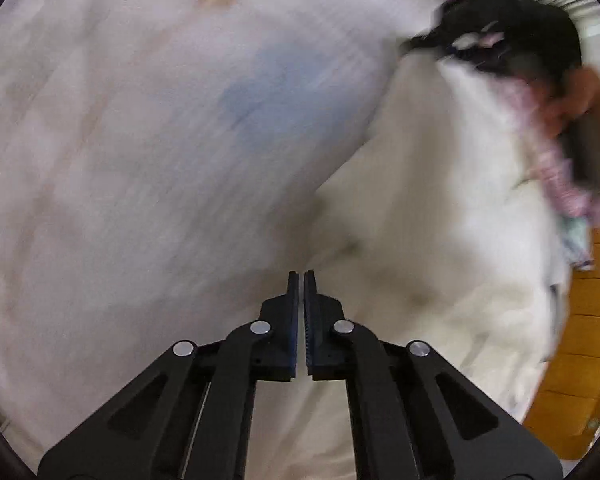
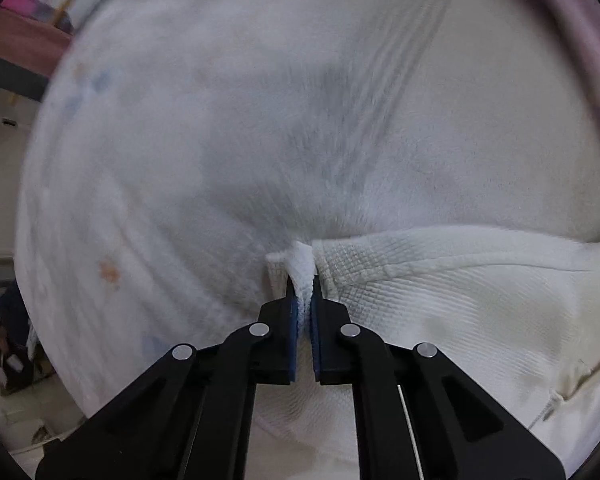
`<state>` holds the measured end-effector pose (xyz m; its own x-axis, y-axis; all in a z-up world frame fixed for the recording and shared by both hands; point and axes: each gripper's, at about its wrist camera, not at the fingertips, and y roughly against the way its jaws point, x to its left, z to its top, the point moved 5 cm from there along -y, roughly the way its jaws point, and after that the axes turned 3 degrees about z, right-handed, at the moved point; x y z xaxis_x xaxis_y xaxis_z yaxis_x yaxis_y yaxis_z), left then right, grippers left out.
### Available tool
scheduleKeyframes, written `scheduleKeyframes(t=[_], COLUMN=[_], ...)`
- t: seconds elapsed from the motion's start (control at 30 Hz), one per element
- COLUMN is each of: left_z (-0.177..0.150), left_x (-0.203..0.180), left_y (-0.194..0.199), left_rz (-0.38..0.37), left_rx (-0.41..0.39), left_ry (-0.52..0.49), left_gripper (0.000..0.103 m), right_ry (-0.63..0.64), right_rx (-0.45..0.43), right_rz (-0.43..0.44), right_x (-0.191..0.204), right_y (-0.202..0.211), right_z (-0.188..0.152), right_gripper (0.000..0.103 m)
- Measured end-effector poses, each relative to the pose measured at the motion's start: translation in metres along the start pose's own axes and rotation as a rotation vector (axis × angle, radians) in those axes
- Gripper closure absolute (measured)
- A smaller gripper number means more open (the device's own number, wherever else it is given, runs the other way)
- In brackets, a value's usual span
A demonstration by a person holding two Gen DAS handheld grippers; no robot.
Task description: Fold large clothes
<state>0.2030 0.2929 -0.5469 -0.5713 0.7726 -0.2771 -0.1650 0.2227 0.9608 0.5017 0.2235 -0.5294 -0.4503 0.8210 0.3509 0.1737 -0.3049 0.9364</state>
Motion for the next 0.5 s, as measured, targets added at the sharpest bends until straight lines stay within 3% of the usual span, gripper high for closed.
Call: scheduleKeyframes(t=[0.07,0.1,0.13,0.17,0.2,0.27,0.37,0.43,0.5], left_z=[0.000,0.002,0.006,0.010,0.015,0.025,0.043,0.052,0.059], left_x=[0.014,0.017,0.018,0.016,0.010,-0.007,-0.044,-0.067,-0.104], left_y=[0.001,0.009,0.019,0.028,0.037,0.052,0.067,0.067,0.046], left_rz=[-0.026,-0.023,-0.007,0.012,0.019,0.019,-0.011,-0.043,-0.044], left_rx=[0.021,-0.003,-0.024,-0.036,-0.048,-0.079,-0.139,-0.155,-0.143], left_ry=[0.067,0.071,0.053,0.027,0.006,-0.059,-0.176,-0.242,-0.336], left_gripper=[0.100,0.100,0.100,0.100,0.100,0.100,0.100,0.100,0.100], right_ry=[0.005,0.045,0.078,0.085,0.078,0.058,-0.003,-0.099,-0.211], right_rx=[-0.030,-0.066,-0.105,-0.161,-0.210,-0.274,-0.360,-0.378,-0.358], right_rz=[0.041,0.033,0.011,-0.017,-0.029,-0.042,-0.164,-0.187,-0.152], right_x=[0.007,0.011,0.012,0.010,0.004,-0.011,-0.043,-0.070,-0.098], right_y=[0.021,0.035,0.050,0.069,0.084,0.112,0.138,0.143,0.137], right_z=[-0.006,-0.012,-0.019,-0.030,-0.040,-0.063,-0.105,-0.136,-0.165], right_gripper=[0.087,0.076,0.049,0.039,0.036,0.038,0.048,0.085,0.095])
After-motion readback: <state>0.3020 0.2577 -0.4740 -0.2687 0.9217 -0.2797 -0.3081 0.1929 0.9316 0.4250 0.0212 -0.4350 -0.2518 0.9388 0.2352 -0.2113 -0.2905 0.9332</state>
